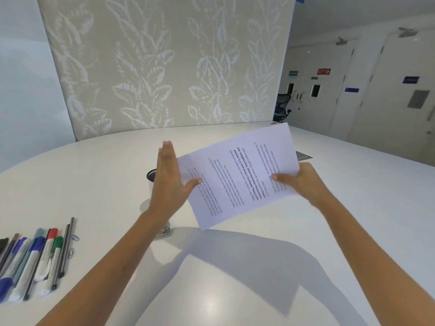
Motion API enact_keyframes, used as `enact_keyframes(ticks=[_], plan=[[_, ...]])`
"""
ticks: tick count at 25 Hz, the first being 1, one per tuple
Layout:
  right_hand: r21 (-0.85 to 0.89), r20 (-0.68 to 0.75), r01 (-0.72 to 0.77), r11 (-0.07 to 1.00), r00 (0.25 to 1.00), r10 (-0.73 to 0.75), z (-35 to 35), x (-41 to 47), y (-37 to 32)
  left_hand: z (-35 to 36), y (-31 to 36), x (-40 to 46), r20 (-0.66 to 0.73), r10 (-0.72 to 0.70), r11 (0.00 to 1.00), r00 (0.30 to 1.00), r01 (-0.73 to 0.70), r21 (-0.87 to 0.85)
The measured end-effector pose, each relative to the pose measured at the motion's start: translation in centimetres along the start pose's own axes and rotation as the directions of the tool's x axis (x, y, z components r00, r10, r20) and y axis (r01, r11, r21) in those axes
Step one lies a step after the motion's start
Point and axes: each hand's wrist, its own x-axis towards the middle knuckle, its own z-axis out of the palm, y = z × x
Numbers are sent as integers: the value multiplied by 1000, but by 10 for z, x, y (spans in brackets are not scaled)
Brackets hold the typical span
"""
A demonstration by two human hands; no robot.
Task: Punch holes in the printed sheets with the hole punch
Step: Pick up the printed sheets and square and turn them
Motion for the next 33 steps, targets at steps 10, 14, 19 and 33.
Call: enact_keyframes(ticks=[10, 14, 19, 33], plan=[[-490, 183, 450, 747, 891, -416, -18, 21, -111, -25, 42, 23, 331, 31, 915, 943, 107, -390], [182, -89, 348, 919, 937, -337, -44, 28, -100, -24, 32, 23, 313, -16, 695, 949, 236, -679], [428, 301, -79, 900, 952, -59, -1, 14, -56, -11, 31, 22, 390, -26, 570, 920, 334, -750], [544, 107, -80, 835, 994, 26, 57, -17, -4, 21, 32, -8, 375, -116, 581, 920, 369, -726]])
